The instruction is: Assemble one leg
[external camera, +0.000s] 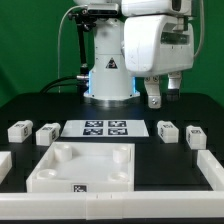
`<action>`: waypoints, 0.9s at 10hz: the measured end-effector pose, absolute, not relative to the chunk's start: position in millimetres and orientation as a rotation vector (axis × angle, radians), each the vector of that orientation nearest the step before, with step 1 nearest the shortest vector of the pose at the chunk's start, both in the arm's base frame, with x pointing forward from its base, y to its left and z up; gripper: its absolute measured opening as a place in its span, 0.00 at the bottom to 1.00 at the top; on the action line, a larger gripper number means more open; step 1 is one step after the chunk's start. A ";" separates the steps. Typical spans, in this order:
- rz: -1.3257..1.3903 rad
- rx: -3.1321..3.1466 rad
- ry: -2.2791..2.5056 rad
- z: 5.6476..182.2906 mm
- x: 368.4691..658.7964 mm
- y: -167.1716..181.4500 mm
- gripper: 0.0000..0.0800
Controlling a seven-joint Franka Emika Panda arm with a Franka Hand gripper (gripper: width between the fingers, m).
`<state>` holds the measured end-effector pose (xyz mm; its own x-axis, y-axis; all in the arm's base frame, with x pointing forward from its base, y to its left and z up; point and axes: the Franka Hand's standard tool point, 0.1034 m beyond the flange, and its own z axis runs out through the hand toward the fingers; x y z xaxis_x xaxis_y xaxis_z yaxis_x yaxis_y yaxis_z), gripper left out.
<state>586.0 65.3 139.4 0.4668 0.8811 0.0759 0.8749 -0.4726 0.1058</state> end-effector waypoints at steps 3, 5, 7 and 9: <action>0.129 2.505 1.788 130.2 570.2 29.5 0.81; 0.072 2.348 2.005 124.9 562.2 -2.0 0.81; 0.069 2.375 1.978 123.3 560.3 -11.5 0.81; 0.068 2.373 1.982 122.6 560.0 -10.6 0.81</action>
Offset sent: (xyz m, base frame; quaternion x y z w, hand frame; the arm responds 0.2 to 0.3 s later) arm -0.0322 -0.0640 -0.0136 0.0690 -0.0579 -0.1929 0.9771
